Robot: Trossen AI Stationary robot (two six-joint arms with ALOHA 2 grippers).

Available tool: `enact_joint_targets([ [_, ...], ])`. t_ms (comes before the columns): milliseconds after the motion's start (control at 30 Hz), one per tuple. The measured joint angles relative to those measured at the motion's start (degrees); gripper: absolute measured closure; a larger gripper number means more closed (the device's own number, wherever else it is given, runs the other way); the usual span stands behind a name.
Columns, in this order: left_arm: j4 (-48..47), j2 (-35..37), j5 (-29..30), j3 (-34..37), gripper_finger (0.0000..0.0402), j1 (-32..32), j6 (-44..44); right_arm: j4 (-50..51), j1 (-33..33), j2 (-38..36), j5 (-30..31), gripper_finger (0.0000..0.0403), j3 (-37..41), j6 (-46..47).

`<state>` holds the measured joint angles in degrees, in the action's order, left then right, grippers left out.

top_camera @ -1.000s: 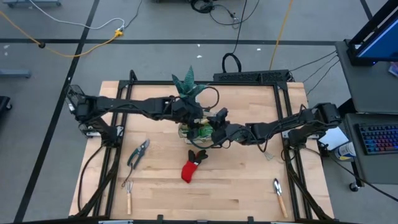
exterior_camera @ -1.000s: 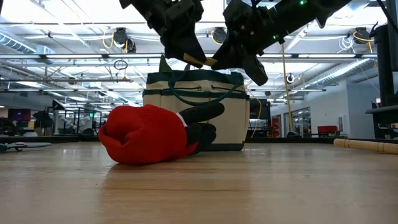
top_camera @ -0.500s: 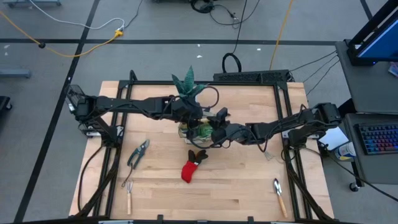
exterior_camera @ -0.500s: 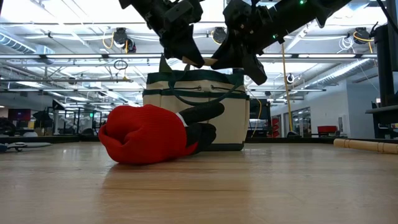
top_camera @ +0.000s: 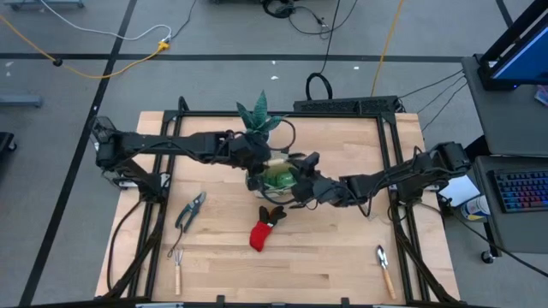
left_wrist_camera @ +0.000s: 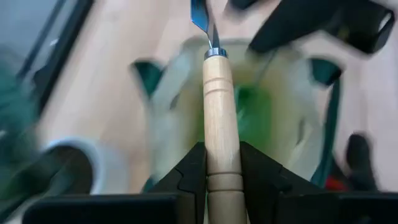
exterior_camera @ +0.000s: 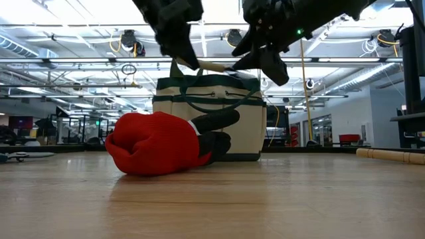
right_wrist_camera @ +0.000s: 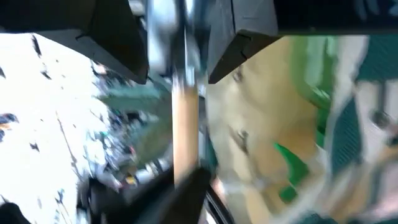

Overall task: Pick & Place Garden tools in Gardening bag
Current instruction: Put the top brown trowel into the gardening bag

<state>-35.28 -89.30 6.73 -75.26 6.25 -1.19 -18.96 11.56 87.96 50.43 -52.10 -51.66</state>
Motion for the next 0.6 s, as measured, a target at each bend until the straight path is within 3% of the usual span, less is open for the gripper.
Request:
enact_joint_targets([
  [167, -4.05, 3.57, 1.31, 0.00, 0.0321, -0.11, -0.02, 0.56, 1.98, -0.02, 5.26, 0.0241, 0.02, -0.05],
  [433, -14.58, 5.00, 2.03, -0.02, 0.0317, -3.08, 1.13, 0.37, 3.19, -0.02, 5.28, 0.0243, 0.02, 0.14],
  [600, -15.76, 4.34, 3.79, -0.02, 0.0316, -5.69, 2.62, 0.39, 3.19, -0.02, 5.27, 0.0243, 0.02, 1.48],
])
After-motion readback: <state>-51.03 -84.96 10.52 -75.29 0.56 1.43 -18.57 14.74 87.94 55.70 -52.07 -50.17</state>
